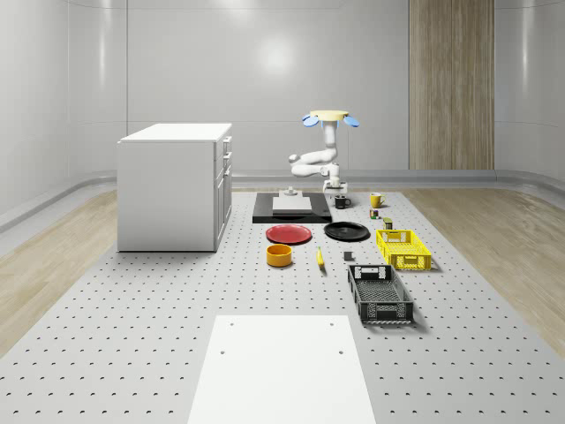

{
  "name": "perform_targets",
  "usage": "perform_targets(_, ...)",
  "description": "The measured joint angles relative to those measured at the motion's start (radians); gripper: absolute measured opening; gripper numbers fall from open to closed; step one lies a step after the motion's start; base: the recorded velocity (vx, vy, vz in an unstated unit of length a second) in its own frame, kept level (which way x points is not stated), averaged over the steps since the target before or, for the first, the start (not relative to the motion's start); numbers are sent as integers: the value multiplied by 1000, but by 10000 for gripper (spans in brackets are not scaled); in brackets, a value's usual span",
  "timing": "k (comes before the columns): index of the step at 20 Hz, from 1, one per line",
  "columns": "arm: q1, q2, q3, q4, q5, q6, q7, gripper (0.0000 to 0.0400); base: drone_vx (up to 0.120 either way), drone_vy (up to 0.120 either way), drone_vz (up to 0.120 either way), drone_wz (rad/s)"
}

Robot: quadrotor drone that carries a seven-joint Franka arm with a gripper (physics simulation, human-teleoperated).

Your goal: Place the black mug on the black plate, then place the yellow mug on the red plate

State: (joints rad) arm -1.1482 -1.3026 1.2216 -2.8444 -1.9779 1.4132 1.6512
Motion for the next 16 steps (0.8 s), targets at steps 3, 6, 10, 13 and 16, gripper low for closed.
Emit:
perform_targets(3,-3,-8,1,1,3,7,3,180,0,0,0,0)
perform_targets(6,-6,-15,3,2,6,15,5,143,0,0,0,0)
perform_targets(10,-10,-25,5,3,11,23,8,122,0,0,0,0)
perform_targets(13,-13,-31,6,3,14,30,11,116,0,0,0,0)
perform_targets(16,-15,-38,8,4,18,36,13,113,0,0,0,0)
